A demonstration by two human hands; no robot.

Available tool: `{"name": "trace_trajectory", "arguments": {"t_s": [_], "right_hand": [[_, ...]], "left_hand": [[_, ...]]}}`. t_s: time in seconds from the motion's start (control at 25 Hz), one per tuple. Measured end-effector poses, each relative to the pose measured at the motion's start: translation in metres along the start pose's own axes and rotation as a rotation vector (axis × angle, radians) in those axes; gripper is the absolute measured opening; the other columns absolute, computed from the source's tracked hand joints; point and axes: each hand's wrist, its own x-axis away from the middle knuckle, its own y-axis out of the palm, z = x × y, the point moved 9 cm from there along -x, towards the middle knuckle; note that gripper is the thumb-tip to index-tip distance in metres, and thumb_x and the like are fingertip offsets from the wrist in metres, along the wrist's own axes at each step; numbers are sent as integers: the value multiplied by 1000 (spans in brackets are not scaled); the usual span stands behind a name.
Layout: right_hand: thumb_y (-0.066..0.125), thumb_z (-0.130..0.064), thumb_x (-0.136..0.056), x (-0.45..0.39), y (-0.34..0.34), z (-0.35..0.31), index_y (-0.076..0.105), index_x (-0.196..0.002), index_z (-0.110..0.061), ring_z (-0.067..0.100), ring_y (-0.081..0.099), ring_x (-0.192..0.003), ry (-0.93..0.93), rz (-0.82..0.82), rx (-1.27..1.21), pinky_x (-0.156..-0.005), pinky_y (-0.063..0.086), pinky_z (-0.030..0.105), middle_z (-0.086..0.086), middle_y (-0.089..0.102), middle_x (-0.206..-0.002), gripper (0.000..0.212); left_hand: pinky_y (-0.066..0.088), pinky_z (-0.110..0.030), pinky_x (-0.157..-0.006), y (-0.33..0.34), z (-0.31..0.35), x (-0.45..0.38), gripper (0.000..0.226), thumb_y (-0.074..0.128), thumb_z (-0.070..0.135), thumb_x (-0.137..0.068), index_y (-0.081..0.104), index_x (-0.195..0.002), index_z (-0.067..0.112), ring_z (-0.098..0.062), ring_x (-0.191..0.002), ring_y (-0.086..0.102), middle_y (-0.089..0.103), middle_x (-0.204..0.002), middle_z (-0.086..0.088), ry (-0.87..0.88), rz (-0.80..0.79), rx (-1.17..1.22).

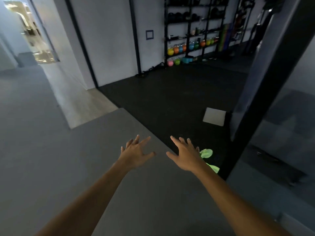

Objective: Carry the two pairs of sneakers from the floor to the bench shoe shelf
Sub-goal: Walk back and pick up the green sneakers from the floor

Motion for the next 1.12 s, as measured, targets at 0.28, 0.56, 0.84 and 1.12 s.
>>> {"name": "trace_trajectory", "arguments": {"t_s": [0.28,0.56,0.84,1.12], "right_hand": [[49,-67,-93,-125,-49,153,12,-159,-45,34,8,-155,412,156,-60,-114,16,71,1,19,-167,78],[46,-69,-93,-184,-70,264,9,-159,-45,34,6,-155,698,241,-101,-115,16,69,1,15,-169,79],[47,-67,-95,-307,-98,357,8,-160,-44,34,2,-155,695,232,-123,-117,14,68,4,10,-171,79],[44,-68,-96,-409,-88,468,5,-160,-45,36,-6,-155,770,286,-88,-117,9,70,2,3,-171,78]], "left_hand": [[12,-67,-119,27,113,-250,87,42,88,-75,22,-152,54,-33,-155,8,8,-170,1,331,-174,-31],[10,-67,-117,82,233,-396,87,41,89,-75,22,-152,52,-32,-155,7,6,-170,0,608,-347,-169],[9,-70,-115,130,311,-532,89,36,90,-73,19,-152,53,-32,-155,5,4,-170,-1,658,-373,-194],[12,-69,-116,218,364,-663,86,41,86,-78,19,-153,50,-32,-154,5,4,-170,-3,729,-330,-187]]}}
